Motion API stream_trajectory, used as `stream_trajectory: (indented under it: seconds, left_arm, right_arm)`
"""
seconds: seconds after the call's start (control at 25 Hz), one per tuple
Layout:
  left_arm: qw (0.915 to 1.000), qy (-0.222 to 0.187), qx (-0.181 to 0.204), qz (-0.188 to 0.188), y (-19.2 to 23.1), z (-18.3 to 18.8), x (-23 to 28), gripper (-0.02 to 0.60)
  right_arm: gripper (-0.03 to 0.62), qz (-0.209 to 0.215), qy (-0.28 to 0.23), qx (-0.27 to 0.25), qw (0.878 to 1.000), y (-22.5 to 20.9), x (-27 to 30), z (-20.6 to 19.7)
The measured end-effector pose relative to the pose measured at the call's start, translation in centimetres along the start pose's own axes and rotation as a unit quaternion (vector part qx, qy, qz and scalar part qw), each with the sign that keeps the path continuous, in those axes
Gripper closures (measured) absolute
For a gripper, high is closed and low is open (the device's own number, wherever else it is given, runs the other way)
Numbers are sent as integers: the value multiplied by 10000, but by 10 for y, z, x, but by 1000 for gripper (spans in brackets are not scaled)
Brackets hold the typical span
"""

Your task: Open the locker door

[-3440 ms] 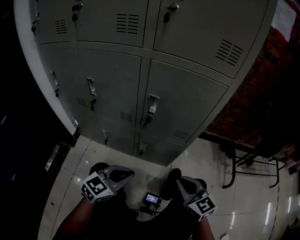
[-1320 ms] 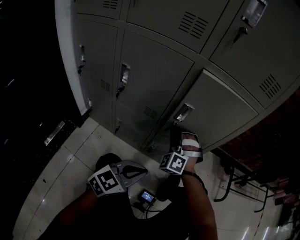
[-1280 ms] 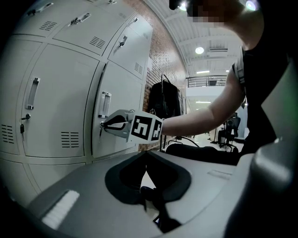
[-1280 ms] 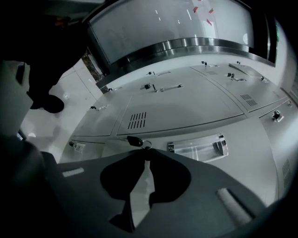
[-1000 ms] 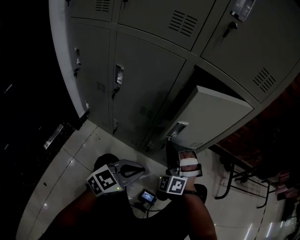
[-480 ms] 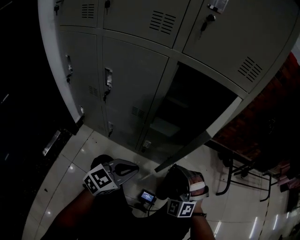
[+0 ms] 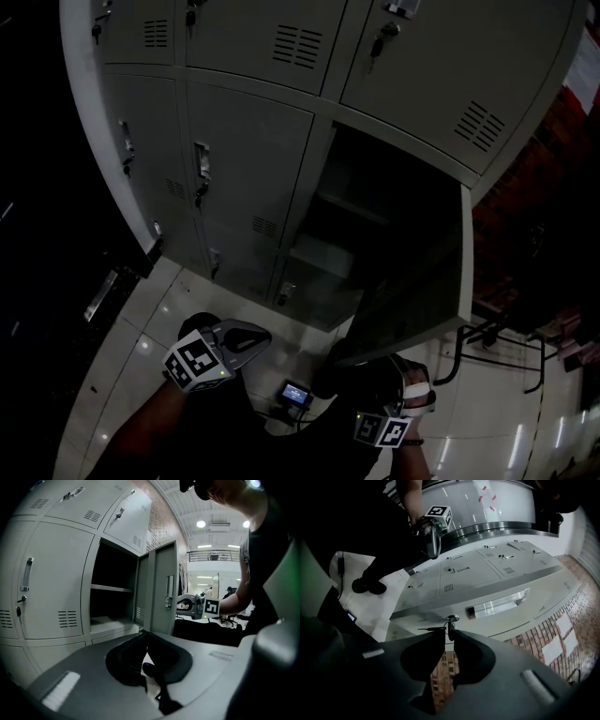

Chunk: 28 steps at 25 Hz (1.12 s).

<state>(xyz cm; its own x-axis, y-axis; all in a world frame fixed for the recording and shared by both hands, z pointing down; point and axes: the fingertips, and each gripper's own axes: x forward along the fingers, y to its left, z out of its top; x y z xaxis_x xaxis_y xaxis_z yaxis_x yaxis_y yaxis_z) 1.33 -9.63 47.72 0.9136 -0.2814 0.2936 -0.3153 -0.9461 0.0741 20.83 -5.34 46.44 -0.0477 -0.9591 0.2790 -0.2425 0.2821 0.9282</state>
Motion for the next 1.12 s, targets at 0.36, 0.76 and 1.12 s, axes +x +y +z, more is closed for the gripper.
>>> stream_trajectory:
  seconds: [0.36, 0.76, 1.12]
  left_arm:
    - [10000, 41, 20, -4, -1, -1, 2, 571]
    - [10000, 51, 10, 2, 0, -1, 2, 571]
    - [10000, 28, 26, 4, 0, -1, 3, 571]
  right_arm:
    - [505, -73, 68, 286, 9995, -1, -3, -10]
    - [414, 587, -387, 2366, 9691, -9, -19, -12]
    - [455, 354, -1097, 5590, 8211, -41, -29, -38]
